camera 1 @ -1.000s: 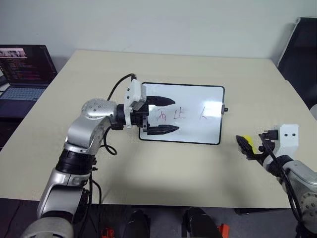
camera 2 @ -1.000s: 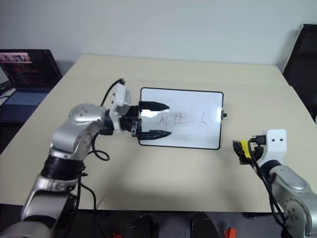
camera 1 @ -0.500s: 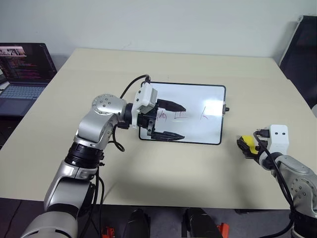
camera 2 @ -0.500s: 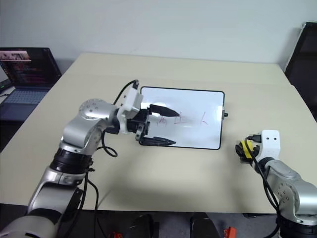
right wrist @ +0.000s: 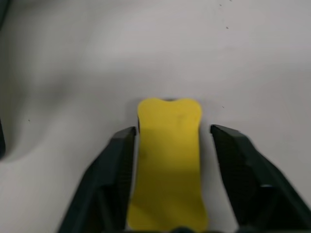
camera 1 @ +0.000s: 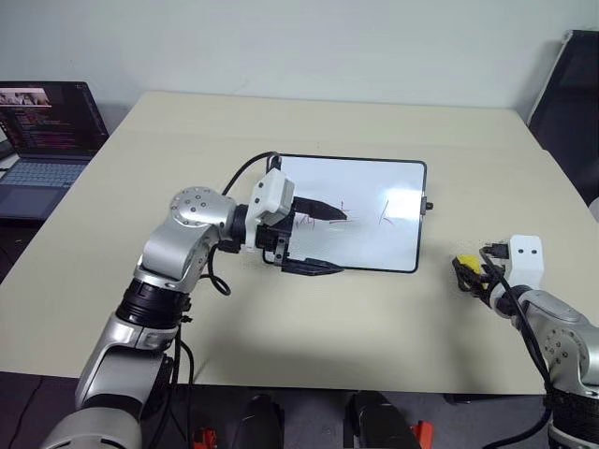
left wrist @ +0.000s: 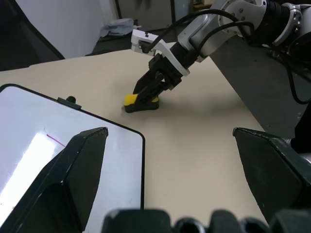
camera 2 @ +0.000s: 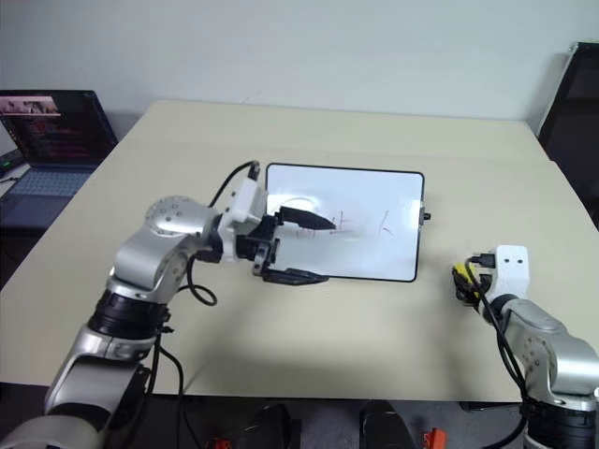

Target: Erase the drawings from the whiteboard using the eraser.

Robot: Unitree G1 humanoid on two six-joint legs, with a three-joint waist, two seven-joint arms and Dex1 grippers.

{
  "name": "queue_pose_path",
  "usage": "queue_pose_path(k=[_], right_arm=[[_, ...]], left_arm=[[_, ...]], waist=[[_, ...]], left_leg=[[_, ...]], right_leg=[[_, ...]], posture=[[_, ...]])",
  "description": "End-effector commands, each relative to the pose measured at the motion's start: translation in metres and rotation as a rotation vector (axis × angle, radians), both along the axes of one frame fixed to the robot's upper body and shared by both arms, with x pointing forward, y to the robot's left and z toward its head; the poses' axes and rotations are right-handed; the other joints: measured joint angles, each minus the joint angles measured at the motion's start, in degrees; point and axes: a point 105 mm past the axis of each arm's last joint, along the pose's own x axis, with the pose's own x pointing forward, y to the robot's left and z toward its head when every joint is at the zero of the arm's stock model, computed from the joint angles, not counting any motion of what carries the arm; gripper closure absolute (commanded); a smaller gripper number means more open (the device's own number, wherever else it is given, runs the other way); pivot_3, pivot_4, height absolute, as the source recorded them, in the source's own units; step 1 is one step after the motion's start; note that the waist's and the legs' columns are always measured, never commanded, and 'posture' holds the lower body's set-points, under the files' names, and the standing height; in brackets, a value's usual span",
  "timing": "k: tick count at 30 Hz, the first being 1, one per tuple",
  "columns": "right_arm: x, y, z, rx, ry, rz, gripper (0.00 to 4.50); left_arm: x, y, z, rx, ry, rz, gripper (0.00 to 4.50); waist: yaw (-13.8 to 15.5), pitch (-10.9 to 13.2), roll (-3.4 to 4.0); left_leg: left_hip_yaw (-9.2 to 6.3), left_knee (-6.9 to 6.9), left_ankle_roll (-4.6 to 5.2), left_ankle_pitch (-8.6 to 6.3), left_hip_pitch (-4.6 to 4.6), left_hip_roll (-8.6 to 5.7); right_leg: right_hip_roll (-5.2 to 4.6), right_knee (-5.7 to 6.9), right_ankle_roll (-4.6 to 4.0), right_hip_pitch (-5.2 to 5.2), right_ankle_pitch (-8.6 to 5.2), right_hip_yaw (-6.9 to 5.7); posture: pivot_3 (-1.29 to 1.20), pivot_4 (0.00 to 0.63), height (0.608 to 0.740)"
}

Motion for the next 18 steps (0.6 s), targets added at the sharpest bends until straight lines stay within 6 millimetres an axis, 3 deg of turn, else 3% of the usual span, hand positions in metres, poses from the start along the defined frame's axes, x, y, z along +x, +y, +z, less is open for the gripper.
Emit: queue_pose_path(k=[1,3,11,18], right_arm=[[0.004,-0.003,0.012,-0.020,-0.050,-0.009,3.12],[0.004,-0.002,0.012,-0.012,-0.052,-0.008,3.43],[-0.006,0.002,0.023,-0.042,-0.087,0.023,3.43],[-0.030,0.045,0.061,-0.235,-0.270,0.271,3.44]], left_arm=[[-0.001,0.003,0.008,-0.006,-0.041,0.012,0.00],[0.001,0.005,0.006,-0.006,-0.029,0.032,0.00],[0.005,0.021,-0.004,-0.020,0.034,0.168,0.00],[0.005,0.034,-0.019,-0.026,0.040,0.354,0.00]], waist=[[0.12,0.00,0.00],[0.14,0.00,0.00],[0.12,0.00,0.01],[0.20,0.02,0.04]], left_leg=[[0.00,0.00,0.00,0.00,0.00,0.00],[0.00,0.01,0.00,0.00,0.00,0.00],[-0.03,0.03,0.01,0.01,0.04,-0.02],[-0.07,0.07,0.03,0.03,0.06,-0.02]], right_leg=[[0.00,0.00,0.01,0.00,0.00,0.00],[0.00,0.01,0.00,0.00,0.00,0.00],[0.00,0.32,-0.02,-0.06,-0.03,0.00],[0.01,0.41,0.15,-0.07,-0.15,-0.01]], posture=[[0.00,0.150,0.740],[0.00,0.150,0.740],[0.00,0.150,0.740],[0.00,0.150,0.740]])
